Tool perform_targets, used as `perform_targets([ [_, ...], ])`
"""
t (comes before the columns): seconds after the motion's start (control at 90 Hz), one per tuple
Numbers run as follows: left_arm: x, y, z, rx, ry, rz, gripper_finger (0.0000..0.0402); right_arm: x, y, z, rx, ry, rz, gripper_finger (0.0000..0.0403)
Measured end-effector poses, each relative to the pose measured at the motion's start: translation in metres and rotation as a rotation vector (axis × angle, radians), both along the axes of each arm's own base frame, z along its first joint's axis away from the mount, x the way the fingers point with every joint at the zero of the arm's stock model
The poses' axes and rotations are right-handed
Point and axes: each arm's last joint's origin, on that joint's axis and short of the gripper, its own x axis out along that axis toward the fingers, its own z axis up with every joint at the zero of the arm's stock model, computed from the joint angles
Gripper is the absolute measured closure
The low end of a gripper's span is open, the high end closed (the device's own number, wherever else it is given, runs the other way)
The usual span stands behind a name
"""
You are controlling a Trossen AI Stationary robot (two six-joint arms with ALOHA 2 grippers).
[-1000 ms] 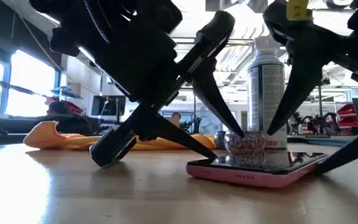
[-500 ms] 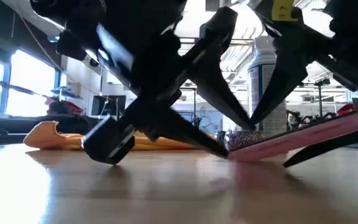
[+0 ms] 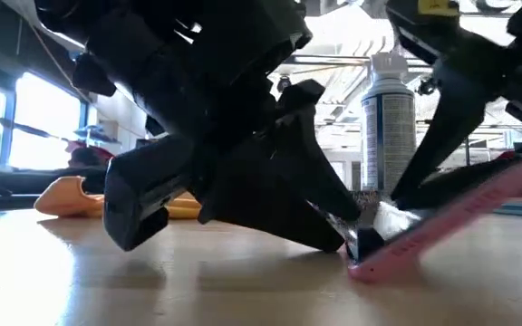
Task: Apply microfiber cloth
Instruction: Spray the pink phone using the white spray bottle
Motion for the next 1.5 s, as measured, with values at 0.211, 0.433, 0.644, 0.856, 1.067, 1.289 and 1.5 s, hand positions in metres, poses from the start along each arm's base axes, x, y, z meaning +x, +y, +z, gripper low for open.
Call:
perform_targets([
  [0.211,-0.011,-0.008,0.002,-0.003,0.035,0.156,0.0273,-0.008,0.004,0.013,0.057,-0.018,-0.021,0.0398],
  [0.433,-0.028,-0.015,0.0,-0.007,-0.019,0.26,0.0273,-0.013,0.0,0.049,0.462,-0.081,-0.26,0.0401],
  [0.644,-0.042,-0.007,0.001,-0.078,-0.106,0.365,0.0273,-0.006,-0.007,0.077,0.85,0.095,-0.287,0.0402],
  [0.856,-0.044,-0.005,0.0,-0.12,-0.119,0.389,0.0273,0.01,-0.029,0.082,0.955,0.093,-0.421,0.0402],
  [1.067,-0.048,-0.003,-0.004,-0.137,-0.11,0.402,0.0273,0.017,-0.038,0.083,0.933,0.073,-0.411,0.0403],
  [1.289,-0.058,-0.006,-0.003,-0.318,-0.243,0.399,0.0273,0.021,-0.042,0.084,0.882,-0.05,-0.466,0.0403],
  [1.5,-0.095,0.0,0.002,-0.604,-0.516,0.405,0.0273,0.016,-0.044,0.09,0.833,-0.166,-0.527,0.0403],
])
